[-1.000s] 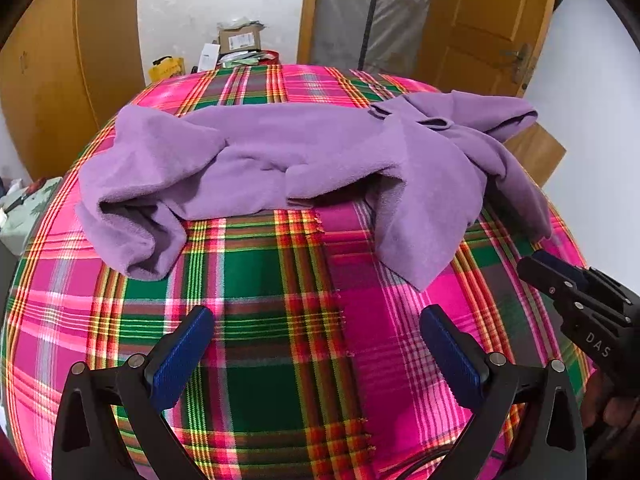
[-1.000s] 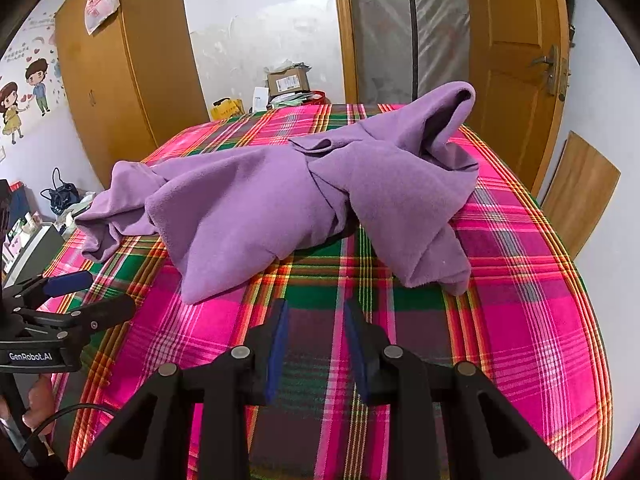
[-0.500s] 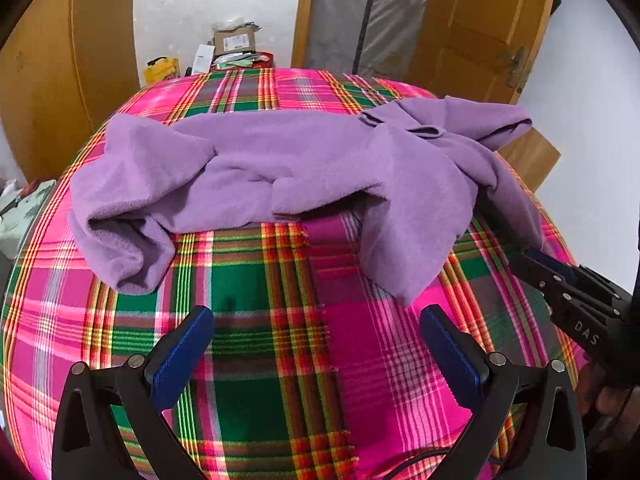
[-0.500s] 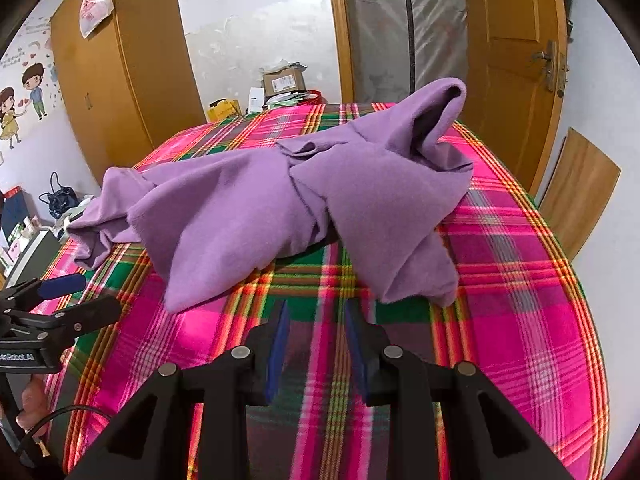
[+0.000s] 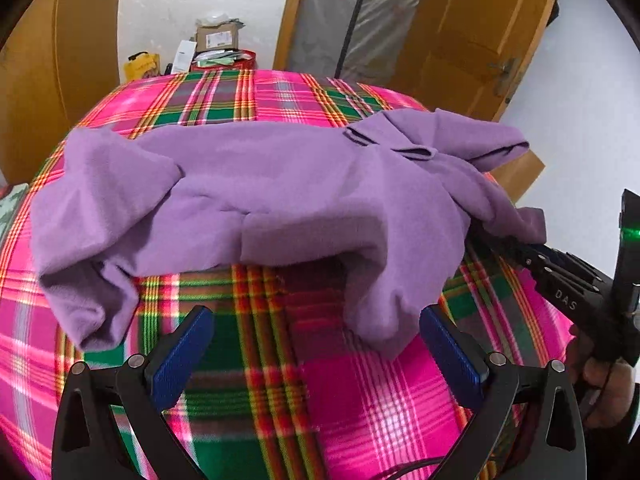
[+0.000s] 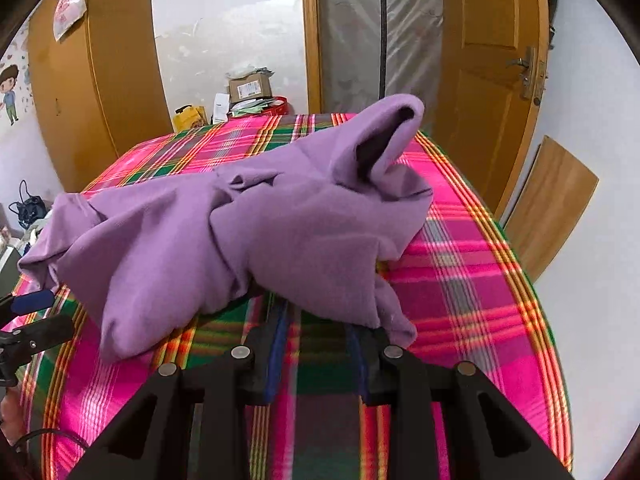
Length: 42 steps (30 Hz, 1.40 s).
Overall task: Fold clothes
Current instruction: 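Grasp the lilac sweater body with the right gripper and lift it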
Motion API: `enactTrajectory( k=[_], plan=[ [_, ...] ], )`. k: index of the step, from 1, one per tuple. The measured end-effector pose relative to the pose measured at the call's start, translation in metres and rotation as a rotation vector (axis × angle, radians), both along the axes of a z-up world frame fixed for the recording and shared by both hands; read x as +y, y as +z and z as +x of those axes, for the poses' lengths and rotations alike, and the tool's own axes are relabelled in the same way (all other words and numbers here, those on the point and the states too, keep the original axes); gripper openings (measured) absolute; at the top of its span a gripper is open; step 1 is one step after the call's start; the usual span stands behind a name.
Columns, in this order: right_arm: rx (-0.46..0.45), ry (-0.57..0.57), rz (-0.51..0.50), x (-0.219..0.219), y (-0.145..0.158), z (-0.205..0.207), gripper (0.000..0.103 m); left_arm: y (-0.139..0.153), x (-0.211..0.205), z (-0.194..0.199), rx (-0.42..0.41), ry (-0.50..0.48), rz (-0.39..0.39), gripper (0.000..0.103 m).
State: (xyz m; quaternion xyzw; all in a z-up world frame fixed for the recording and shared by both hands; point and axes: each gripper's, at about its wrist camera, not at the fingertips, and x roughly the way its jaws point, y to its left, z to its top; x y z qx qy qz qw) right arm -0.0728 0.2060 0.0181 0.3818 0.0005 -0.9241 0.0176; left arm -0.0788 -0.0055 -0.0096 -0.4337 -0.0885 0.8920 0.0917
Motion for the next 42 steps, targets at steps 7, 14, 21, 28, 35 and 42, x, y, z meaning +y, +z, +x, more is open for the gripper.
enactTrajectory(
  k=[7, 14, 21, 28, 35, 42],
  plan=[
    [0.068, 0.031, 0.042, -0.001, 0.024, -0.011, 0.029, 0.004, -0.002, -0.006, 0.016, 0.019, 0.033, 0.103],
    [0.088, 0.247, 0.018, -0.039, 0.024, 0.012, 0.041, 0.006, -0.012, 0.006, 0.043, 0.039, 0.029, 0.103],
    [0.099, 0.493, 0.045, -0.097, 0.021, 0.020, 0.041, 0.008, -0.029, 0.018, 0.065, 0.071, 0.023, 0.103],
    [0.123, 0.726, 0.133, -0.149, 0.021, 0.003, 0.041, 0.001, -0.055, 0.027, 0.033, 0.142, 0.049, 0.103],
    [0.103, 0.856, 0.244, -0.180, 0.012, -0.015, 0.045, 0.000, -0.071, 0.033, 0.032, 0.182, 0.053, 0.103],
    [0.011, 0.878, 0.239, -0.181, -0.005, -0.051, 0.048, -0.002, -0.069, 0.032, 0.028, 0.176, 0.055, 0.103]
  ],
)
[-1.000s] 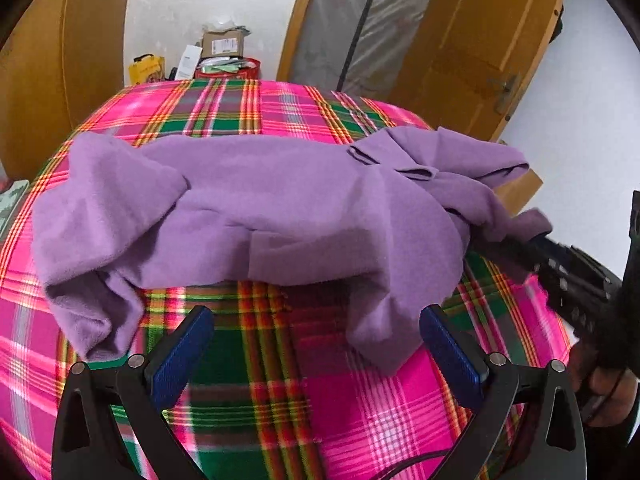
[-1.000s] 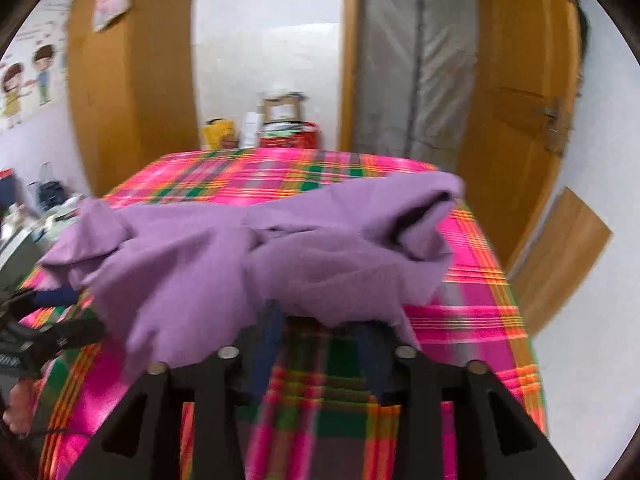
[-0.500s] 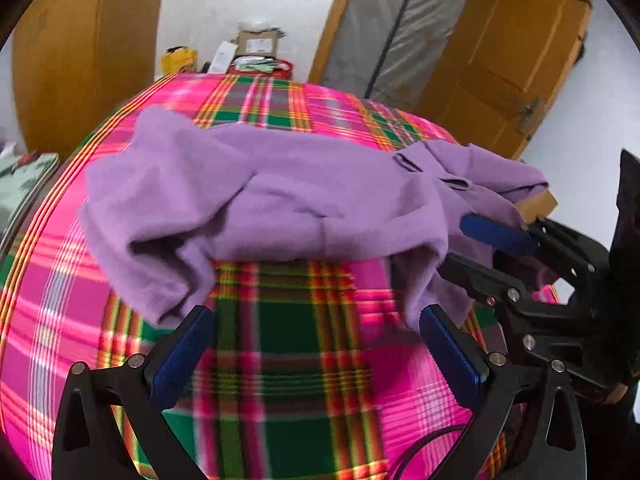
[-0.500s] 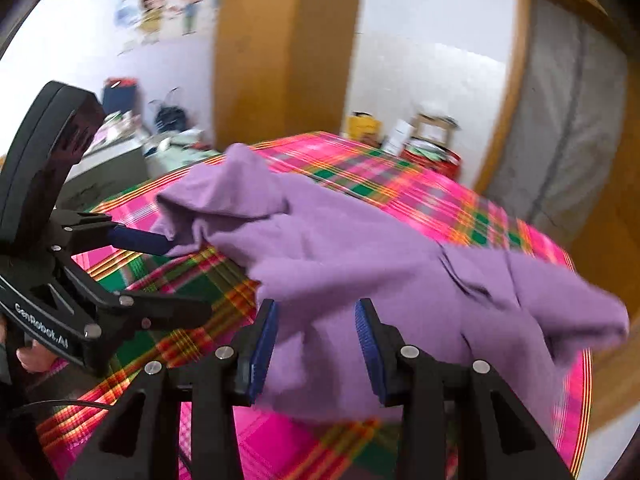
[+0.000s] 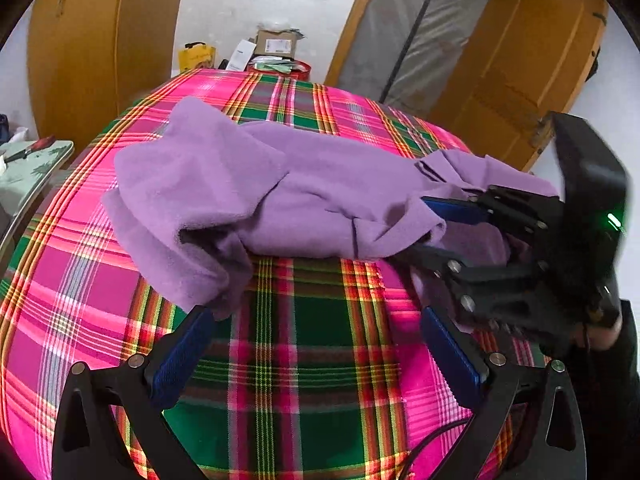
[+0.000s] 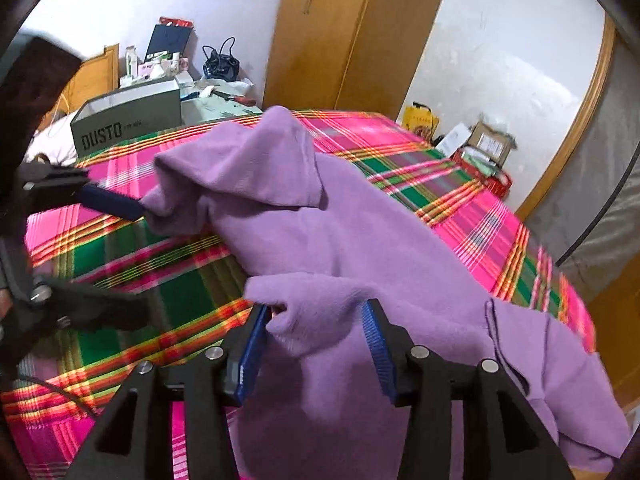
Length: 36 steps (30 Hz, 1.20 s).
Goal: Fold clothes
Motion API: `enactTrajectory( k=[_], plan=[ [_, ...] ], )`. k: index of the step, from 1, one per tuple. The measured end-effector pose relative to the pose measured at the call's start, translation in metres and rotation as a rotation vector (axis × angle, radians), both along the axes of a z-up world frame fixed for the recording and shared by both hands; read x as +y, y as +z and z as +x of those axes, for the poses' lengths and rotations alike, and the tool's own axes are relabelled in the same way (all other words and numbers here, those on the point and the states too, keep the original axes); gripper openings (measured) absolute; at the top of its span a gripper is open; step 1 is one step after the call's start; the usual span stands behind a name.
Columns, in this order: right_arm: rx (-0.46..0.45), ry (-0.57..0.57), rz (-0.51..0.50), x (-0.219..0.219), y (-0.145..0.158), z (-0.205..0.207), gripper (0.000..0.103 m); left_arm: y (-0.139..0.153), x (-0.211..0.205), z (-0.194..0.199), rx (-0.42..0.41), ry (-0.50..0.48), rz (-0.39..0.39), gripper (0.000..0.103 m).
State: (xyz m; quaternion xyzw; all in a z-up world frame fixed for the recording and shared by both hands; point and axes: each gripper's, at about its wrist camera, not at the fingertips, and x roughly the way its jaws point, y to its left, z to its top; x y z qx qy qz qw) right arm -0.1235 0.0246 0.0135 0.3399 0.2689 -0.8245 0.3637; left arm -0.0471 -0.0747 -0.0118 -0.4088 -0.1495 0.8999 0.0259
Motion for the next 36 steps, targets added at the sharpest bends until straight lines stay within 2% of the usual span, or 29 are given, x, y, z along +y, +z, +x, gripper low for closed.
enactTrajectory(
  k=[1, 3, 5, 8, 13, 15, 17, 20, 25, 28, 30, 36],
  plan=[
    [-0.022, -0.022, 0.004, 0.001, -0.003, -0.007, 0.047, 0.000, 0.000, 0.001, 0.000, 0.001, 0.000, 0.103],
    [-0.052, -0.083, -0.017, 0.005, -0.005, -0.019, 0.009, 0.000, -0.001, 0.001, 0.000, 0.003, 0.005, 0.103],
    [-0.069, -0.139, -0.101, 0.015, 0.004, -0.027, 0.007, 0.000, -0.002, 0.000, 0.000, 0.005, 0.008, 0.103],
    [-0.004, -0.243, -0.200, 0.034, 0.031, -0.038, 0.007, 0.000, -0.001, -0.001, -0.002, 0.002, 0.008, 0.103],
    [0.103, -0.539, -0.355, 0.094, 0.089, -0.078, 0.007, 0.000, 0.003, -0.003, -0.001, -0.010, 0.014, 0.103],
    [0.113, -0.635, -0.371, 0.118, 0.104, -0.097, 0.009, 0.000, 0.006, -0.005, 0.001, -0.021, 0.018, 0.103],
    [0.055, -0.685, -0.315, 0.131, 0.104, -0.120, 0.017, 0.002, 0.011, -0.008, 0.007, -0.041, 0.020, 0.103],
    [0.033, -0.671, -0.281, 0.139, 0.099, -0.119, 0.032, 0.007, 0.023, -0.012, 0.022, -0.087, 0.020, 0.103],
    [0.061, -0.628, -0.317, 0.154, 0.096, -0.075, 0.033, 0.013, 0.044, -0.020, 0.050, -0.171, 0.014, 0.103],
    [0.082, -0.521, -0.301, 0.151, 0.090, -0.034, 0.043, 0.009, 0.053, -0.021, 0.046, -0.200, 0.015, 0.103],
    [0.089, -0.432, -0.223, 0.140, 0.077, -0.009, 0.043, 0.007, 0.055, -0.022, 0.038, -0.206, 0.016, 0.103],
    [0.101, -0.304, 0.001, 0.106, 0.036, 0.017, 0.043, 0.003, 0.053, -0.023, 0.021, -0.201, 0.029, 0.103]
  ],
)
